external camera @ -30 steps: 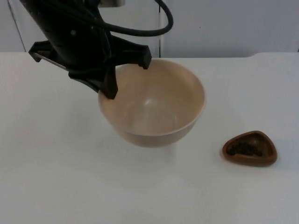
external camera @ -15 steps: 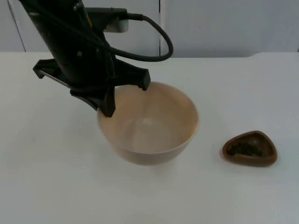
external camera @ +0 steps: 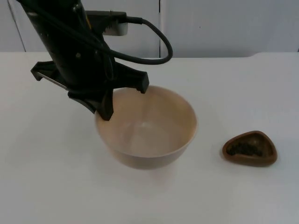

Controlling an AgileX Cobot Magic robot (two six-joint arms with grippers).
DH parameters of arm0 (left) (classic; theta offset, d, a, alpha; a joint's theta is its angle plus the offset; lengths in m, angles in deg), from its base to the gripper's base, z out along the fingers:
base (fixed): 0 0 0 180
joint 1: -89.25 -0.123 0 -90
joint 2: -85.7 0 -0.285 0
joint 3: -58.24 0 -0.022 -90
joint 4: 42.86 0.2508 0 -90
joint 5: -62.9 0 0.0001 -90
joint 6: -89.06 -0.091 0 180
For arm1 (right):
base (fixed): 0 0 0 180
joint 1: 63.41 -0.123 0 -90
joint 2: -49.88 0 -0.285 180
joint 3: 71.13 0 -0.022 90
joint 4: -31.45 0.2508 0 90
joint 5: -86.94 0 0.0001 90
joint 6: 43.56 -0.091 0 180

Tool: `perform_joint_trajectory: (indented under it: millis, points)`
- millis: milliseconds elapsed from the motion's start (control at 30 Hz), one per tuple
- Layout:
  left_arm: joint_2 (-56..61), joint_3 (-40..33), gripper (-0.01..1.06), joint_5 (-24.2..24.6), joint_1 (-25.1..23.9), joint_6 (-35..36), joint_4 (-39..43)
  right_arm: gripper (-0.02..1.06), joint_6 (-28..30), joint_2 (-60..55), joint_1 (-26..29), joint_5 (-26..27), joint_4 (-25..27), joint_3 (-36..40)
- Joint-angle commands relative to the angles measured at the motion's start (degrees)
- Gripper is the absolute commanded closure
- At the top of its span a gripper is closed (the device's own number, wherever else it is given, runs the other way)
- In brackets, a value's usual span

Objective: Pick up the bowl with the left hand and pour the coffee beans from the cup into the bowl with the right hand.

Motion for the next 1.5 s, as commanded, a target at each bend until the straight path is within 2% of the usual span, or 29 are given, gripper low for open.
perform_joint_trajectory:
  millis: [0, 567, 800, 1000, 1100, 1167, 1267, 1467]
  points:
    - [0.3, 0.4, 1.05, 0.0, 0.3, 0.2, 0.0, -0.01, -0.1, 0.2, 0.3, 0.3, -0.1, 0.0]
    - [0.3, 0.4, 1.05, -0.6, 0.3, 0.2, -0.3, -0.01, -0.1, -0.1, 0.3, 1.2, 0.0, -1.4]
    - [0.3, 0.4, 1.05, -3.2, 0.3, 0.4, -1.3, -0.01, -0.1, -11.5, 0.3, 3.3, 0.0, -6.3]
    - [0.3, 0.4, 1.05, -5.9, 0.1, 9.4, 0.1, -0.01, 1.2, -22.8, 0.3, 4.3, 0.0, -10.9]
    - [0.3, 0.4, 1.05, -6.1, 0.1, 18.0, 5.3, -0.01, 1.2, -29.7, 0.3, 5.6, 0.3, -14.1]
    - [0.3, 0.4, 1.05, -6.1, 0.1, 19.4, 6.3, -0.01, 1.2, -32.1, 0.3, 6.1, 0.3, -15.3]
    - [0.3, 0.4, 1.05, -5.5, 0.1, 26.0, 11.6, -0.01, 3.4, -39.0, 0.3, 6.3, 2.5, -18.5]
    - [0.3, 0.4, 1.05, -4.9, 0.1, 27.7, 12.2, -0.01, 4.0, -50.2, 0.3, 5.8, 4.9, -23.0]
